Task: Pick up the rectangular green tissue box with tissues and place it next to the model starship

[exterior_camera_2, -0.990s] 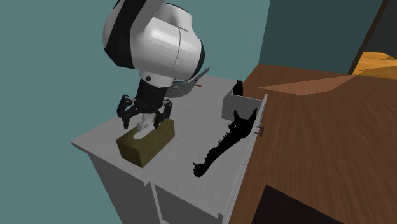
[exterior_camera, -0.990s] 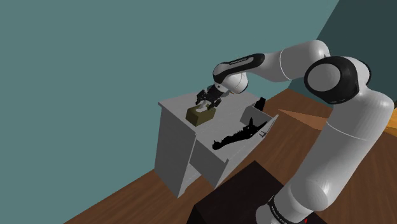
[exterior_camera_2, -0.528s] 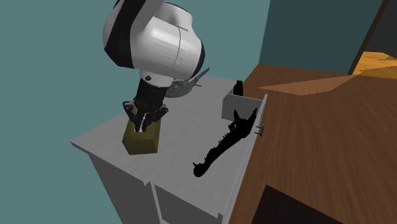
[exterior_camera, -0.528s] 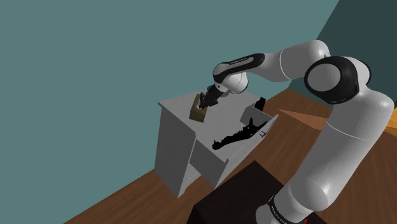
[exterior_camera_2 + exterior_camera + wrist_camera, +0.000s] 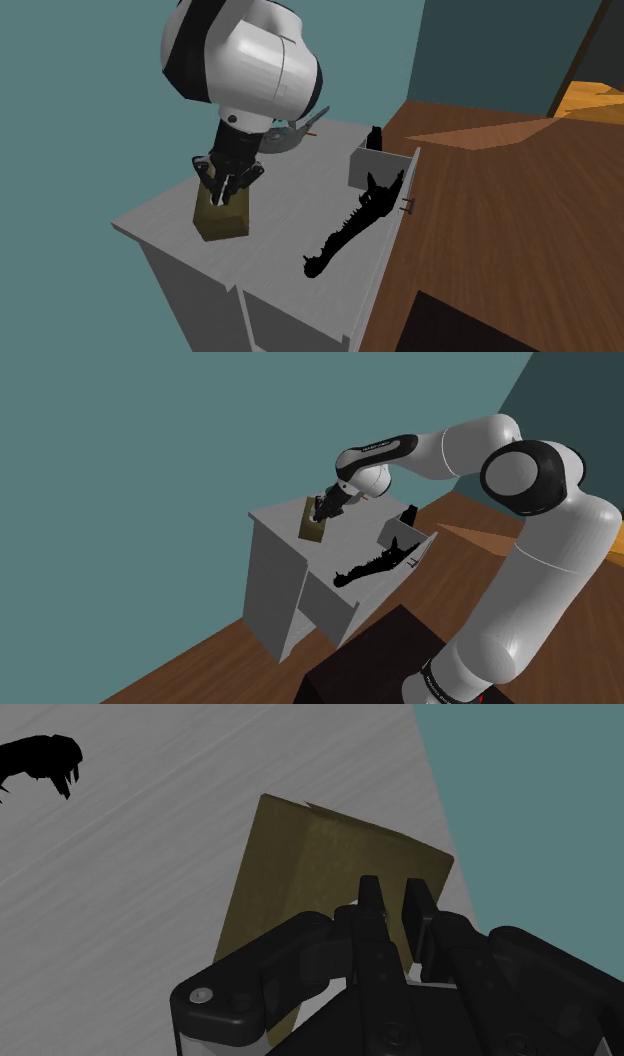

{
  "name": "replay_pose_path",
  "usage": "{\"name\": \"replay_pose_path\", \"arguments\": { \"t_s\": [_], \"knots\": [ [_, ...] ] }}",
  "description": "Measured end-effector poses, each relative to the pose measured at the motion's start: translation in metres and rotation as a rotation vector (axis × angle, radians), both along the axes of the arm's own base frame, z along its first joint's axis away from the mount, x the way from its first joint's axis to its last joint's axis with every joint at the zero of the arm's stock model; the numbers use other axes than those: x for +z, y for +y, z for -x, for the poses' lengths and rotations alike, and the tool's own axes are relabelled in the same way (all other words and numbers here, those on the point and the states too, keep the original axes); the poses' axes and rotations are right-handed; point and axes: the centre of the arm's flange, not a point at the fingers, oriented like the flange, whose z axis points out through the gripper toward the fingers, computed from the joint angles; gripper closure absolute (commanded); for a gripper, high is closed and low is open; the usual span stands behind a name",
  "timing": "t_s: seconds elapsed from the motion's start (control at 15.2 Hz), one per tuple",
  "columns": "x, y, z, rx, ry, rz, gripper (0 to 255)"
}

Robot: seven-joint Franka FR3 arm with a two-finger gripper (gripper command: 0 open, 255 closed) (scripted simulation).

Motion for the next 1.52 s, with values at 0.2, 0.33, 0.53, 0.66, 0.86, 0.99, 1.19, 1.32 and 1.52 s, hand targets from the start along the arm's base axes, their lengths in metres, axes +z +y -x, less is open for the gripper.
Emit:
{"name": "replay_pose_path", "arguments": {
  "t_s": [0.2, 0.33, 0.53, 0.66, 0.86, 0.99, 1.19, 1.32, 1.52],
  "knots": [
    [0.014, -0.001, 0.001, 0.000, 0.000, 0.000, 255],
    [0.024, 0.000, 0.000, 0.000, 0.000, 0.000, 255],
    [0.040, 0.000, -0.001, 0.000, 0.000, 0.000, 255],
    [0.050, 0.000, -0.001, 0.000, 0.000, 0.000, 255],
    [0.065, 0.000, -0.001, 0.000, 0.000, 0.000, 255],
    [0.076, 0.000, -0.001, 0.000, 0.000, 0.000, 255],
    [0.092, 0.000, 0.000, 0.000, 0.000, 0.000, 255],
    [0.105, 0.000, 0.000, 0.000, 0.000, 0.000, 255],
    [0.120, 0.000, 0.001, 0.000, 0.000, 0.000, 255]
  ]
}}
